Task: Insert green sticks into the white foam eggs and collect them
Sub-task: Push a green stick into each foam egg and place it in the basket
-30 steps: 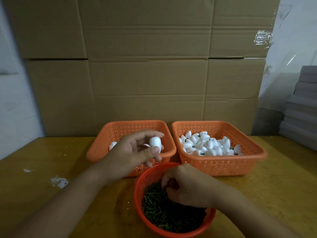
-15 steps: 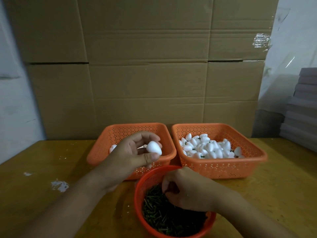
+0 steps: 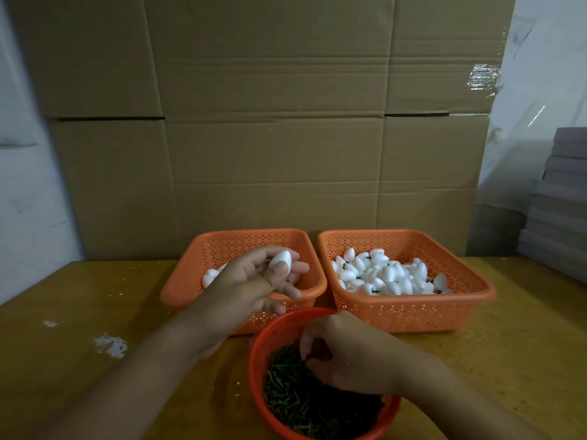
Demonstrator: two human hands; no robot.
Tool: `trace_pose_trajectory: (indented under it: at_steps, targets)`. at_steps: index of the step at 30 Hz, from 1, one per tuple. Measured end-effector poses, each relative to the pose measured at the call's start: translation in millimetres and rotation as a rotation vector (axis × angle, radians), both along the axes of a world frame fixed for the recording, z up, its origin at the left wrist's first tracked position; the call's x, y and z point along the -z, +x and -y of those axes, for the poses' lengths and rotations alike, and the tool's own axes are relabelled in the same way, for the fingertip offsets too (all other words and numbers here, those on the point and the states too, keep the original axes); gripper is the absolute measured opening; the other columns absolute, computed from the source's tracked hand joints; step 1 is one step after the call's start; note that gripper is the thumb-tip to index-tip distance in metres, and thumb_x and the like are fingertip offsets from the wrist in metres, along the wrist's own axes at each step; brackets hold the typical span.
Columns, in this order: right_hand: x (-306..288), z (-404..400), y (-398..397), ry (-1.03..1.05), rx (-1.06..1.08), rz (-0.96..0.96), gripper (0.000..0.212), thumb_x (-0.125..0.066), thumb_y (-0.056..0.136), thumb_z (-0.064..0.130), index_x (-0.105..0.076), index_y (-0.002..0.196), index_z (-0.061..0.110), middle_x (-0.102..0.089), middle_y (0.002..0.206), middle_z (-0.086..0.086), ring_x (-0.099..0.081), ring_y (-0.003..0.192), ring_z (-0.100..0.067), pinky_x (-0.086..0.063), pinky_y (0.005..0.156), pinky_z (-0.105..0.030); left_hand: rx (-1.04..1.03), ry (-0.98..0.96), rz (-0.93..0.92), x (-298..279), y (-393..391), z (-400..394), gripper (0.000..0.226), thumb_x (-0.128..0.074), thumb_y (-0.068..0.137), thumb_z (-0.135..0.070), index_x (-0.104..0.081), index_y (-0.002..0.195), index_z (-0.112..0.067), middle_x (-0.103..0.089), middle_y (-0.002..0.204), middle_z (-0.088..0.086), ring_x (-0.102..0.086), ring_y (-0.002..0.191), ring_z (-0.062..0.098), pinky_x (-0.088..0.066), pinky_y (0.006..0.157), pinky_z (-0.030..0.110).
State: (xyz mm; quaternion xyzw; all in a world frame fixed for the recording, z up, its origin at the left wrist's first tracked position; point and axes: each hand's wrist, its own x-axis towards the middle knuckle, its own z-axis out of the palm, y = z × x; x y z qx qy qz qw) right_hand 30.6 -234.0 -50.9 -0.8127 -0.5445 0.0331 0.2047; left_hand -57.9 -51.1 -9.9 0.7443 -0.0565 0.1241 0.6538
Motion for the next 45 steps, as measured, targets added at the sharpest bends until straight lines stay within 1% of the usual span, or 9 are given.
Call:
trace_pose_trajectory:
  at_steps: [5, 12, 19, 25, 30, 33, 35, 39, 45]
  targets:
    - [0, 0, 0, 0.000, 0.005, -0.005, 0.013, -0.064, 0.086, 0.022, -0.069, 0.097, 0.027, -0.068, 0.094, 0.011, -0.059, 0.082, -0.002, -0.042, 0.070, -0.008, 0.126, -0.323, -0.086, -3, 1, -6, 0.035, -0.049, 0.099, -0.040, -0.059, 0.113, -0.010, -0.069, 0.126, 0.012, -0.070, 0.099, 0.021, -0.056, 0.069, 0.028]
    - [0, -1, 1, -0.007, 0.007, -0.025, 0.012, -0.066, 0.086, 0.024, -0.070, 0.096, 0.028, -0.063, 0.088, 0.019, -0.056, 0.079, 0.006, -0.040, 0.070, -0.006, 0.192, -0.559, -0.087, -4, 5, -14, 0.028, -0.073, 0.080, -0.036, -0.079, 0.097, -0.015, -0.065, 0.086, 0.008, -0.064, 0.073, 0.011, -0.049, 0.057, 0.022]
    - [-1, -1, 0, -0.006, 0.008, -0.025, 0.011, -0.066, 0.086, 0.025, -0.069, 0.096, 0.030, -0.062, 0.087, 0.021, -0.056, 0.078, 0.007, -0.042, 0.071, -0.007, 0.197, -0.761, -0.191, -7, 6, -13, 0.025, -0.065, 0.088, -0.027, -0.078, 0.085, -0.005, -0.070, 0.090, 0.010, -0.067, 0.070, 0.013, -0.058, 0.062, 0.024]
    - [-7, 2, -1, 0.027, -0.011, -0.057, 0.010, -0.070, 0.087, 0.020, -0.074, 0.094, 0.025, -0.071, 0.091, 0.016, -0.060, 0.080, 0.009, -0.040, 0.072, -0.004, 0.136, -0.713, -0.175, -5, 6, -13, 0.025, -0.065, 0.089, -0.027, -0.080, 0.091, -0.006, -0.071, 0.095, 0.011, -0.070, 0.076, 0.014, -0.059, 0.065, 0.024]
    - [-28, 8, -2, 0.375, 0.024, -0.654, 0.008, -0.073, 0.088, 0.008, -0.077, 0.083, 0.013, -0.072, 0.078, -0.001, -0.064, 0.069, -0.008, -0.052, 0.065, -0.019, 0.094, -0.625, -0.084, -2, 5, -10, 0.014, -0.070, 0.087, -0.016, -0.074, 0.095, -0.006, -0.070, 0.096, 0.016, -0.073, 0.082, 0.019, -0.060, 0.069, 0.024]
    - [-39, 9, -5, 0.707, 0.014, -1.190, 0.008, -0.073, 0.076, 0.008, -0.079, 0.078, 0.012, -0.070, 0.072, -0.006, -0.066, 0.063, -0.009, -0.056, 0.059, -0.018, 0.076, -0.637, -0.088, -2, 4, -9, 0.036, -0.080, 0.069, -0.009, -0.065, 0.102, -0.006, -0.070, 0.107, 0.024, -0.074, 0.090, 0.025, -0.061, 0.072, 0.027]
    - [-45, 8, -6, 0.867, 0.022, -1.365, 0.010, -0.071, 0.072, 0.008, -0.080, 0.076, 0.011, -0.071, 0.072, -0.007, -0.068, 0.062, -0.009, -0.057, 0.058, -0.018, 0.074, -0.602, -0.087, -3, 2, -7, 0.042, -0.080, 0.068, -0.007, -0.063, 0.106, -0.006, -0.070, 0.111, 0.024, -0.073, 0.097, 0.028, -0.061, 0.074, 0.028]
    - [-48, 5, -6, 1.040, 0.097, -1.416, 0.009, -0.072, 0.068, 0.008, -0.080, 0.072, 0.010, -0.073, 0.076, -0.012, -0.070, 0.062, -0.011, -0.058, 0.057, -0.018, 0.035, -0.469, -0.063, -4, -1, -2, 0.035, -0.082, 0.067, -0.012, -0.074, 0.101, -0.014, -0.073, 0.108, 0.018, -0.073, 0.094, 0.022, -0.059, 0.072, 0.027]
    - [-44, 4, -7, 1.029, 0.144, -1.226, 0.010, -0.070, 0.074, 0.014, -0.080, 0.071, 0.014, -0.074, 0.078, -0.011, -0.068, 0.063, -0.009, -0.056, 0.059, -0.017, 0.022, -0.377, -0.026, -4, -3, 2, 0.030, -0.085, 0.066, -0.015, -0.077, 0.095, -0.016, -0.073, 0.112, 0.017, -0.073, 0.103, 0.028, -0.058, 0.078, 0.024]
